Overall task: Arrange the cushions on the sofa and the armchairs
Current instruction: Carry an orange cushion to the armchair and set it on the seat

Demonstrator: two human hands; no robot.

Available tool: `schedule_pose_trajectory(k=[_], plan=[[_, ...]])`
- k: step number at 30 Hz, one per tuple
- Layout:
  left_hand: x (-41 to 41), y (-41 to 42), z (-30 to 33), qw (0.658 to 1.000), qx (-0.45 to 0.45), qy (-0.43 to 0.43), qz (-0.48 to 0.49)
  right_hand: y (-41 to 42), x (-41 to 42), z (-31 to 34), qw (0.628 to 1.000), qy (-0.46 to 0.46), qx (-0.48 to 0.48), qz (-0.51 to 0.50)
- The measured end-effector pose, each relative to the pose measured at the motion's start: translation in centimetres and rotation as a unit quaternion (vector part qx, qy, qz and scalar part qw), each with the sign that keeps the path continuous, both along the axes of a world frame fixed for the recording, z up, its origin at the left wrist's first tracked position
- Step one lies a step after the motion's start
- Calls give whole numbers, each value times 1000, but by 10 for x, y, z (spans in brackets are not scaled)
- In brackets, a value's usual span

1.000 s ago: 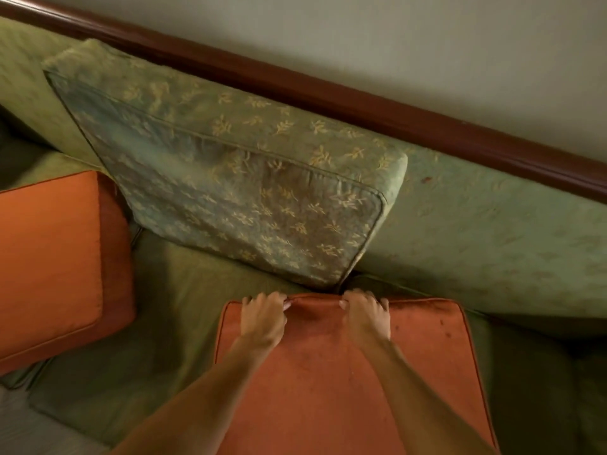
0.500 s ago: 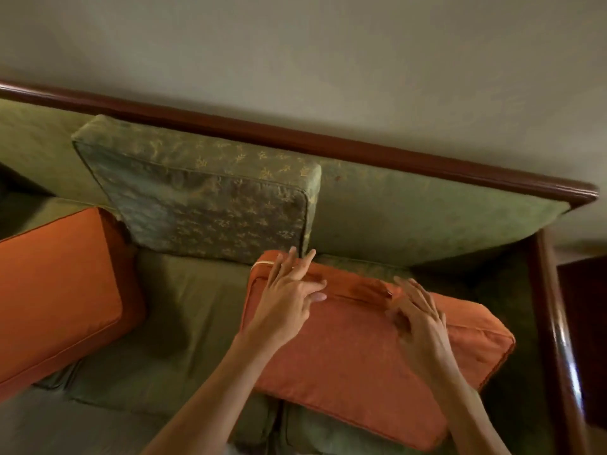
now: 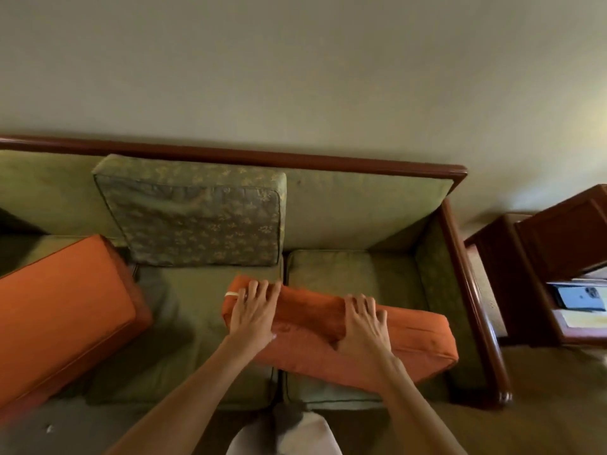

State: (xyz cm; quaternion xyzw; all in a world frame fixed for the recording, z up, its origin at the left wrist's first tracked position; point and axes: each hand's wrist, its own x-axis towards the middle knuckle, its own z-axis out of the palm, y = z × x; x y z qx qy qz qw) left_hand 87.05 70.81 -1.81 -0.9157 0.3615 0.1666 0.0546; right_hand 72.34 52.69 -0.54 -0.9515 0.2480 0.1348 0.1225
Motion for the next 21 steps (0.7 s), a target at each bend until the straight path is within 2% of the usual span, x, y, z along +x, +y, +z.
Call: schedule_pose_trajectory(k=[3, 6, 10, 15, 17, 21], plan=[[-13, 7, -3, 1000, 7, 8, 14, -11, -34, -2, 999, 46, -21, 17], [-23, 19, -8, 999, 9, 32, 41, -47, -80, -4, 995, 93, -9, -22], [-36, 24, -10, 997, -4, 53, 62, -79, -121, 1, 991, 128, -4, -24], [-55, -6, 6, 985, 73, 93, 124, -82, -138, 5, 992, 117, 38, -16], [-81, -38, 17, 990, 94, 67, 78, -85, -145, 3, 993, 100, 53, -10], [-191, -133, 19, 991, 54, 51, -114, -91, -163, -1, 993, 87, 83, 10]])
